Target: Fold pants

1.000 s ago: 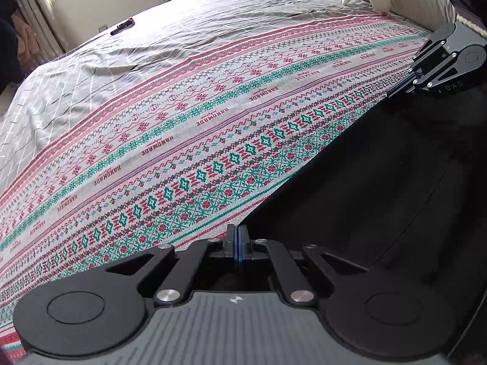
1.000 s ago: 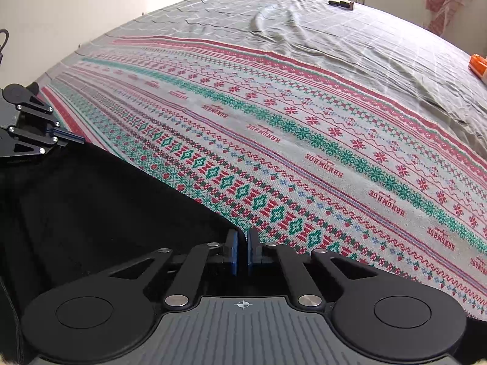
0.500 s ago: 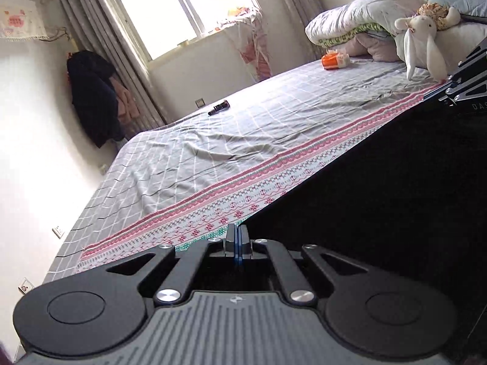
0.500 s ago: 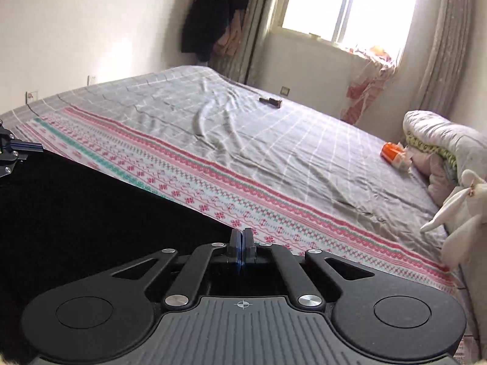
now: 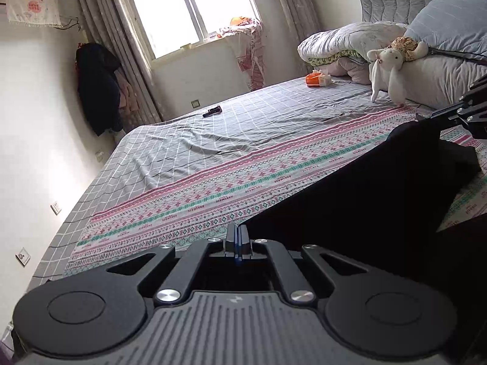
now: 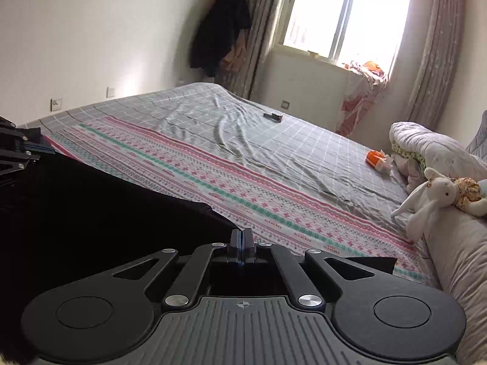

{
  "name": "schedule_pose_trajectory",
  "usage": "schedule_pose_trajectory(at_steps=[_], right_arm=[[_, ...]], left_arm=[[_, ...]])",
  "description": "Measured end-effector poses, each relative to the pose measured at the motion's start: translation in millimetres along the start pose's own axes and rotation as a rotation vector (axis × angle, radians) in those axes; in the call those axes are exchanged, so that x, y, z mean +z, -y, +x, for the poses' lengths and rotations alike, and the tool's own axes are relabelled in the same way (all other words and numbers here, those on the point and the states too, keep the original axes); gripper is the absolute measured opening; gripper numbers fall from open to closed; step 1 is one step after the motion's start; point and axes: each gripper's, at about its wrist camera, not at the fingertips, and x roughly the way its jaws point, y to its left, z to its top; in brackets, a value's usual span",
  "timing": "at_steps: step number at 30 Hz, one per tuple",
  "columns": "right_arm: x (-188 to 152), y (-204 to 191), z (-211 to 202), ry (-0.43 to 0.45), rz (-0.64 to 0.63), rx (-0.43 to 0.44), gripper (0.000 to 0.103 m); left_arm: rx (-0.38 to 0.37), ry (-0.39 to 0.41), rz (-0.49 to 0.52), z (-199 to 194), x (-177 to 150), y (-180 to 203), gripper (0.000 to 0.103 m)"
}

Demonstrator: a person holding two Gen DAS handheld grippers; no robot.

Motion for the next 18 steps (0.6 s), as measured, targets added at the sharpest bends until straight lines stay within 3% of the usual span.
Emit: schedule_pose_trajectory(at_steps=[9, 18], right_arm=[[-50.1, -31.2, -60.0, -0.060, 0.014, 0.033, 0.000], [-115.4, -49.4, -78.2, -0.171, 0.067, 0.075, 0.000]], left_arm=[[-0.092, -0.092, -0.114, -35.0, -48.6, 10.7, 0.021], [-0.215, -0.179, -0.167, -43.2, -101.4, 21.1, 0.021]])
